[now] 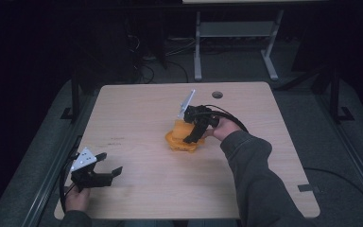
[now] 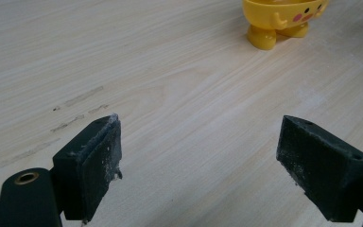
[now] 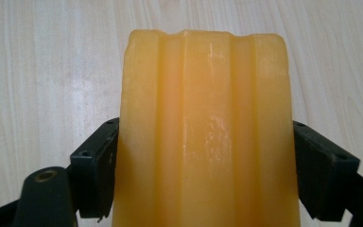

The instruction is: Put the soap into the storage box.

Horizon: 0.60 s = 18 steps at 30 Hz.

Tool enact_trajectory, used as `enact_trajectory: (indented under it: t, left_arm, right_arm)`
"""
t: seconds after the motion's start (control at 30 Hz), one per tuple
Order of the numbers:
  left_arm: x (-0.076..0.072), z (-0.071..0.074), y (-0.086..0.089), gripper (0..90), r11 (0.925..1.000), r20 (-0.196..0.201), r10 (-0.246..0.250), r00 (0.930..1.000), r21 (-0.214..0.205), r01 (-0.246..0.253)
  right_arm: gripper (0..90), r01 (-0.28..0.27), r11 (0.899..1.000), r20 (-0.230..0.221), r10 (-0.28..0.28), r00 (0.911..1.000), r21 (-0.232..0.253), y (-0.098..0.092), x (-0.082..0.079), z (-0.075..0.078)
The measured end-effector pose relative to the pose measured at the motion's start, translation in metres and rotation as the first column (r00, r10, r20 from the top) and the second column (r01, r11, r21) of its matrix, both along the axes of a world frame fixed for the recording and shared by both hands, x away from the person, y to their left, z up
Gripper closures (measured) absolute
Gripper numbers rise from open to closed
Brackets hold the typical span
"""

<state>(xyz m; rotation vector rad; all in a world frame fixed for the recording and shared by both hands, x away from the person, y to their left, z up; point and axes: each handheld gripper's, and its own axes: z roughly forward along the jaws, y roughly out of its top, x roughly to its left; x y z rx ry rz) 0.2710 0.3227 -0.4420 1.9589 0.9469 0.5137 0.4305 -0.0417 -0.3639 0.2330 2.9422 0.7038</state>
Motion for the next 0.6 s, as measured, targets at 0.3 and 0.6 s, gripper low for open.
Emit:
enact_trajectory:
  t: [0.3, 0.6]
  left_arm:
    - [0.000, -0.001, 0.000, 14.3, 1.0000, 0.002, 0.001, 1.0000, -0.003, -0.001]
    - [0.000, 0.000, 0.001, 14.3, 1.0000, 0.000, -0.005, 1.0000, 0.007, 0.005]
  right_arm:
    - [20.5, -0.009, 1.000, -0.026, 0.009, 0.9996, -0.006, 0.013, 0.005, -0.010]
    - [20.4, -0.024, 1.000, -0.032, 0.024, 0.9992, -0.019, 0.022, 0.009, -0.021]
